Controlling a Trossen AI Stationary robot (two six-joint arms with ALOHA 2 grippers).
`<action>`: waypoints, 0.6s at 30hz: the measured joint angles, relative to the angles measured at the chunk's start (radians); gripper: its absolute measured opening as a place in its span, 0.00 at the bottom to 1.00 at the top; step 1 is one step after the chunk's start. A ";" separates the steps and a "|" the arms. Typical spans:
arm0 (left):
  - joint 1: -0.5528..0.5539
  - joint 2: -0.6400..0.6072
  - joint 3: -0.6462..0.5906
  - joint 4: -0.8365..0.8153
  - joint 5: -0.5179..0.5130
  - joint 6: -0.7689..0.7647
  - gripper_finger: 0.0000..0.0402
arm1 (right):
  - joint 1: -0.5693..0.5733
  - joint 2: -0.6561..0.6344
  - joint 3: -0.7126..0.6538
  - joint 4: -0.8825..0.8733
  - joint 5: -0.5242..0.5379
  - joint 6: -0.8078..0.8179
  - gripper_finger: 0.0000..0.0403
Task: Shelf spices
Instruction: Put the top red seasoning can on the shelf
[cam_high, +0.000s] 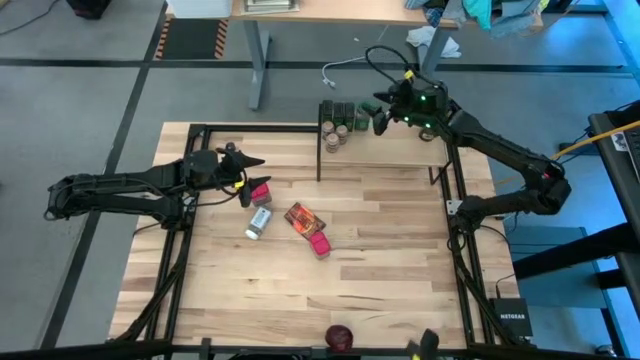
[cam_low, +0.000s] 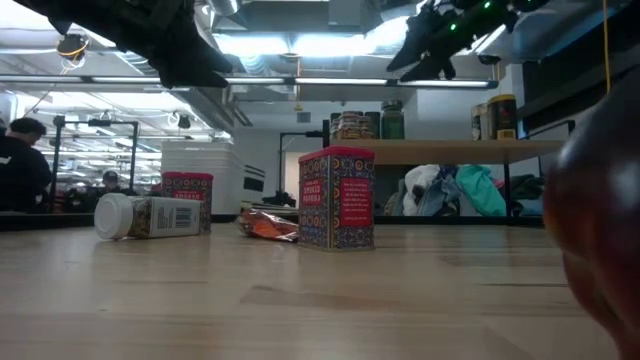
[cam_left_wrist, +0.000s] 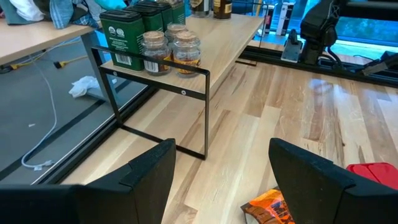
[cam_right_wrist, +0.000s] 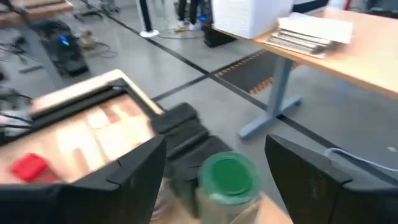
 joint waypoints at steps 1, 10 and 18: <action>0.000 0.000 0.000 0.000 0.000 0.000 0.63 | 0.015 -0.017 0.000 -0.014 -0.013 0.002 0.69; 0.000 0.000 0.000 -0.003 0.000 -0.005 0.63 | 0.340 -0.081 0.000 -0.090 -0.035 0.001 0.69; 0.000 0.000 0.000 -0.010 0.000 -0.036 0.63 | 0.650 0.006 0.000 -0.089 0.034 -0.001 0.70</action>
